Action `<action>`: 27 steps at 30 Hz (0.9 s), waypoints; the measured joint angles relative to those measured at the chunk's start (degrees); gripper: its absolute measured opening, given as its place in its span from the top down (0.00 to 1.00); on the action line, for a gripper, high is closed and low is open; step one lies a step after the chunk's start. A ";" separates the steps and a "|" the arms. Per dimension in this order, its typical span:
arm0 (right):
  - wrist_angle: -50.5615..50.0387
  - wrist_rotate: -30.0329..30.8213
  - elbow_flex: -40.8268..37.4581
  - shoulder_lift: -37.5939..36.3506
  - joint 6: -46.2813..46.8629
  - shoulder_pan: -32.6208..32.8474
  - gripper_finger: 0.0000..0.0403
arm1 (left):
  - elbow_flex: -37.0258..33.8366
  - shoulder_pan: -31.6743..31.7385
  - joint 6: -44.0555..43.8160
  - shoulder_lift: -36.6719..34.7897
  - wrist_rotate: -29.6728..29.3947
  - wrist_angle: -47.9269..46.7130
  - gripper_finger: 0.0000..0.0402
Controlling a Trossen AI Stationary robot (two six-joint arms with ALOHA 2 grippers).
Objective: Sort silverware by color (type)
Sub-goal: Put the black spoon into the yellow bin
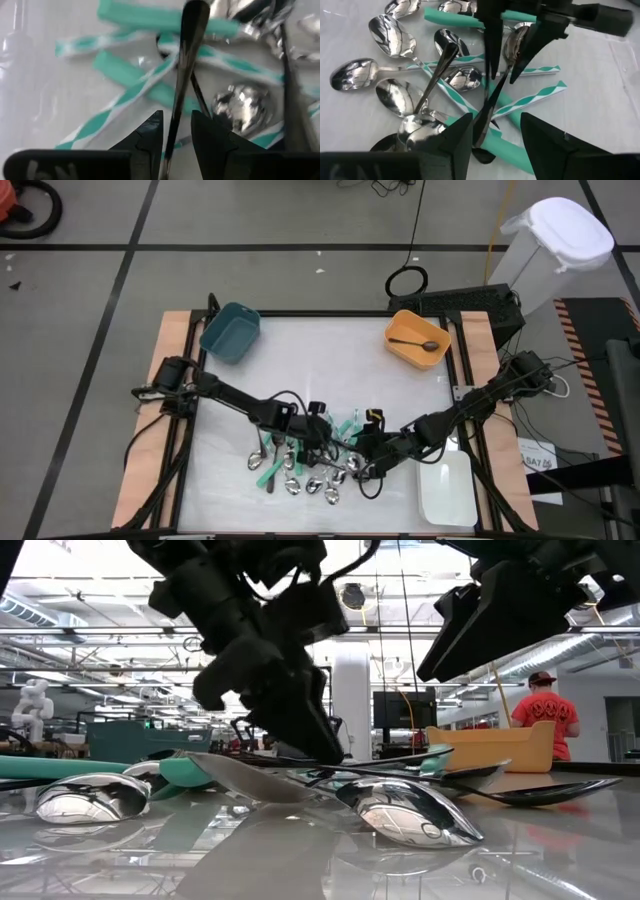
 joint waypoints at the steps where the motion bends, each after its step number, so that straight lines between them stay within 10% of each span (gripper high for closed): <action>1: -0.04 0.02 0.00 0.00 -0.02 0.00 0.60 | 0.07 -0.04 -0.03 -0.07 -0.08 0.00 0.75; 27: 0.15 -0.02 0.00 0.00 -0.24 0.02 0.60 | 0.07 -0.34 -0.42 2.92 -6.54 0.62 0.75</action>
